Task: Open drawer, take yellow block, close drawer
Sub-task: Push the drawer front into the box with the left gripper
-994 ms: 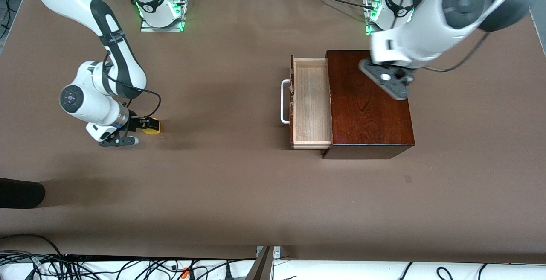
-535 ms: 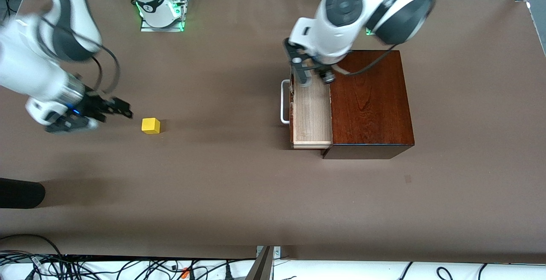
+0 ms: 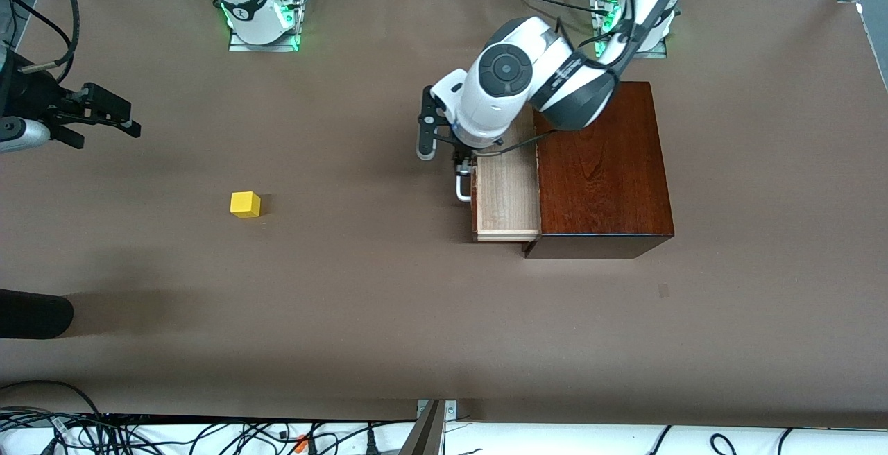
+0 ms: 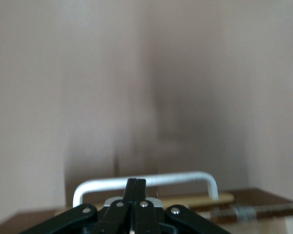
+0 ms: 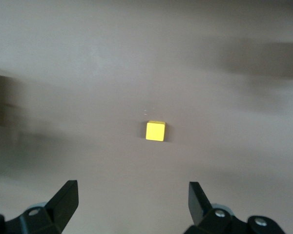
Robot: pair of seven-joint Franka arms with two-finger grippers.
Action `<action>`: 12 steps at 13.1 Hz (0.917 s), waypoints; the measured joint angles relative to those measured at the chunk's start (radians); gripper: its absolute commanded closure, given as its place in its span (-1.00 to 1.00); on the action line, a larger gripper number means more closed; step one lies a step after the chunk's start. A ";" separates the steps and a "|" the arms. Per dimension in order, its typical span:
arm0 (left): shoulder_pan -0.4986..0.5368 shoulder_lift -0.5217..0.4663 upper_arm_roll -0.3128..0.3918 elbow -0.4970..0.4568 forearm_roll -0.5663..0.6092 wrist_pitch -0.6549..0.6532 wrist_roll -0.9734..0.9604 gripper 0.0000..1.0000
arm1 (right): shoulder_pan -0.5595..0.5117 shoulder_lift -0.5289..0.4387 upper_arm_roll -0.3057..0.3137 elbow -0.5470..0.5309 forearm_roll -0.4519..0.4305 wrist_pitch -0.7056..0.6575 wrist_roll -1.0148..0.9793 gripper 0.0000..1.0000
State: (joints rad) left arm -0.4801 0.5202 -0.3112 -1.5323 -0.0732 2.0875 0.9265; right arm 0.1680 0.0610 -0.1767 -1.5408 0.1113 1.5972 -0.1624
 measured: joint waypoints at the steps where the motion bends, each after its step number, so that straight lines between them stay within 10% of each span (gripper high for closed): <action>1: -0.009 0.011 -0.008 0.000 0.008 0.029 0.007 1.00 | 0.000 0.006 0.000 0.000 -0.015 0.000 0.000 -1.00; 12: -0.027 0.107 0.001 -0.002 0.078 0.031 0.047 1.00 | 0.000 0.027 0.005 0.014 -0.026 -0.005 -0.001 -1.00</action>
State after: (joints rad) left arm -0.5069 0.6276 -0.3102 -1.5342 0.0048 2.1182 0.9736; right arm 0.1685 0.0884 -0.1720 -1.5270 0.0851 1.5923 -0.1632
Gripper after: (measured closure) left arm 0.991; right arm 0.000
